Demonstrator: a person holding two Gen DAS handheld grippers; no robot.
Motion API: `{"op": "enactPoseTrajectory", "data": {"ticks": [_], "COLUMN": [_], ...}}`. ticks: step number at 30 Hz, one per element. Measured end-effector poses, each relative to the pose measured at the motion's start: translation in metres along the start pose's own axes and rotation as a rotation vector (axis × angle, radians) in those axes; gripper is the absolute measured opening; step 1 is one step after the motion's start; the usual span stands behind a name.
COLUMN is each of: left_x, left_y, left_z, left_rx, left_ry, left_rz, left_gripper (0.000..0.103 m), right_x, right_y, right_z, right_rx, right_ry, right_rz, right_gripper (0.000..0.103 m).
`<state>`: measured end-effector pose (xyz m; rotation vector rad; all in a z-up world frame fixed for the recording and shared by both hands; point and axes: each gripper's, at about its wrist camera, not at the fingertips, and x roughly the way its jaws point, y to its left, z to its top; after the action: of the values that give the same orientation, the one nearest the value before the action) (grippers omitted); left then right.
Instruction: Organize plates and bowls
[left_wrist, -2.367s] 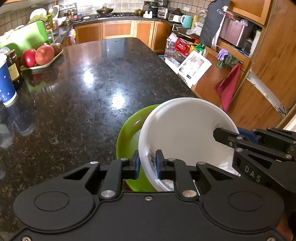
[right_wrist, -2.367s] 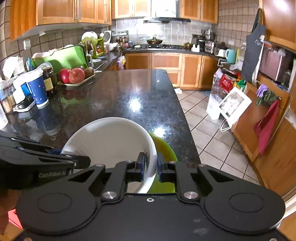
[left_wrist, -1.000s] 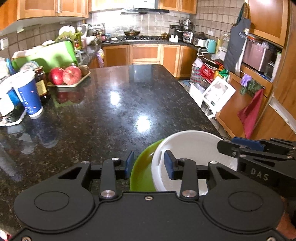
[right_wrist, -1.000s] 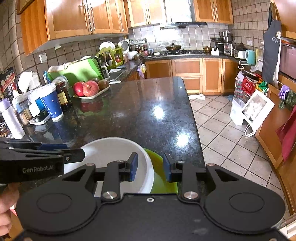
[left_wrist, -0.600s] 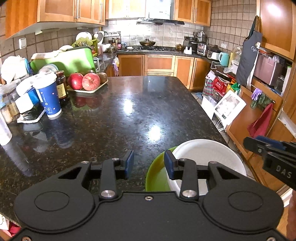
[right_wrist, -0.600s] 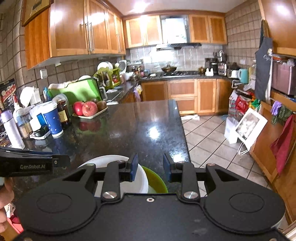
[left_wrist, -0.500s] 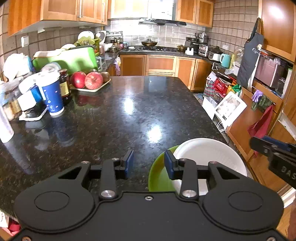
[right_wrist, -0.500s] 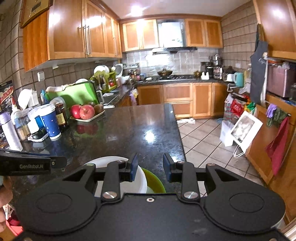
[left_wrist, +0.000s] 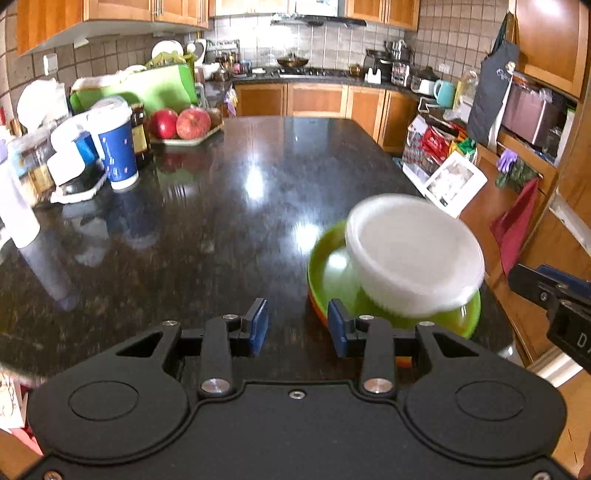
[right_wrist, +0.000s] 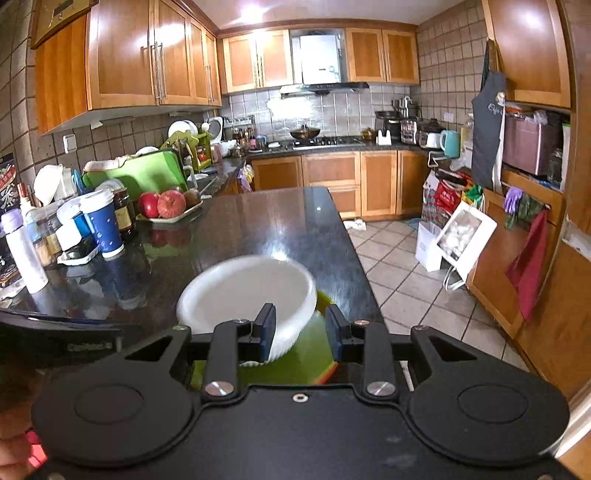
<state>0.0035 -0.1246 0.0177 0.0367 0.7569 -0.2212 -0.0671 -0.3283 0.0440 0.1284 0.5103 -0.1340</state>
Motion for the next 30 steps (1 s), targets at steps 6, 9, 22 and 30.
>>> {"op": "enactPoseTrajectory", "data": {"ticks": [6, 9, 22, 30], "left_x": [-0.016, -0.021, -0.030, -0.027], "left_y": [0.000, -0.001, -0.014, -0.040], "left_z": [-0.022, -0.027, -0.032, -0.027], "left_rx": [0.010, 0.015, 0.016, 0.009], "left_ry": [0.019, 0.027, 0.000, -0.004], "left_rz": [-0.023, -0.023, 0.030, 0.050], "left_gripper": [0.046, 0.046, 0.046, 0.046], "right_x": [-0.026, -0.034, -0.040, -0.028], "right_y": [0.011, 0.013, 0.005, -0.014], "right_z": [-0.027, -0.035, -0.035, -0.025], "right_rx": [-0.004, -0.001, -0.015, -0.031], "right_ry": [0.026, 0.037, 0.036, 0.041], "right_rz": [-0.036, -0.036, -0.006, 0.026], "right_gripper": [0.031, 0.031, 0.031, 0.031]}}
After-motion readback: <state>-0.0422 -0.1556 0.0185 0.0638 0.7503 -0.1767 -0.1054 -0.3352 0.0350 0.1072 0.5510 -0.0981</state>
